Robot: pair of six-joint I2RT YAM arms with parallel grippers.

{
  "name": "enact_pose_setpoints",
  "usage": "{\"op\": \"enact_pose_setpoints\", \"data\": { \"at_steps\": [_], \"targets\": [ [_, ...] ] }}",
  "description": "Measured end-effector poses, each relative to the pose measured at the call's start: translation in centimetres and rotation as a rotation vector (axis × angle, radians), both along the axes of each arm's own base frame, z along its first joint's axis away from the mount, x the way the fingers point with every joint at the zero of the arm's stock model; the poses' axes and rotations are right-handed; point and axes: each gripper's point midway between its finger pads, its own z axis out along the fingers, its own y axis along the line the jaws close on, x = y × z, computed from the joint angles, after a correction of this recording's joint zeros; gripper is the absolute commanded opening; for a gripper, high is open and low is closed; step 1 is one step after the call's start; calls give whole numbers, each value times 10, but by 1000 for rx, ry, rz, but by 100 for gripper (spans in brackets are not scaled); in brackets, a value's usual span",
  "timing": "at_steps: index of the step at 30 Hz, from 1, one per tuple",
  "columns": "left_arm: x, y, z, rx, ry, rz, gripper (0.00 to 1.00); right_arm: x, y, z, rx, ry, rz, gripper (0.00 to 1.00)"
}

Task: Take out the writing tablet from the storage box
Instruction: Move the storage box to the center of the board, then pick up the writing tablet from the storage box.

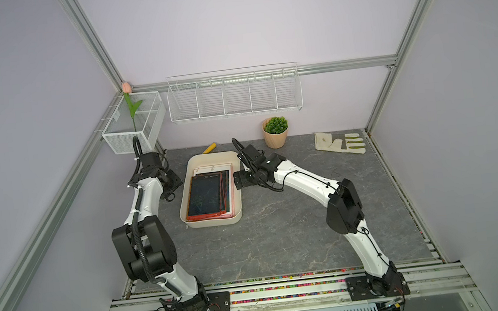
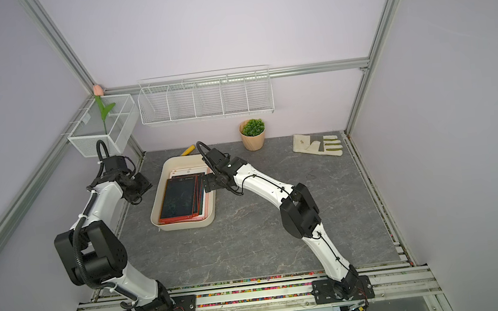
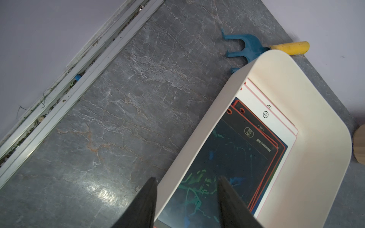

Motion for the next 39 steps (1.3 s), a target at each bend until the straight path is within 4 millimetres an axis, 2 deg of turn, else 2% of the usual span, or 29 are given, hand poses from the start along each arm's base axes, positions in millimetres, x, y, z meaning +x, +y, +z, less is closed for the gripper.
{"op": "enact_pose_setpoints", "data": {
  "at_steps": [3,6,10,14,19,28,30,34,39],
  "targets": [
    [6,0,-13,-16,14,-5,50,-7,22,9,69,-2,52,83],
    [10,-1,-29,-28,39,-9,49,-17,50,4,129,28,108,79],
    [14,-1,-37,-37,41,-13,47,-28,81,-18,182,82,163,73],
    [19,-2,-34,-43,16,-18,45,-34,98,-46,209,153,179,70],
    [21,-3,-35,-49,1,-25,43,-34,108,-68,232,204,163,69],
    [17,-10,-51,-80,11,-42,42,-29,121,-54,303,207,132,67],
    [16,-11,-53,-88,10,-46,41,-27,123,-58,311,211,120,67],
    [15,-15,-57,-104,11,-55,41,-24,123,-81,288,231,84,67],
    [15,-17,-58,-115,4,-63,40,-20,125,-79,292,209,56,69]
  ]
}}
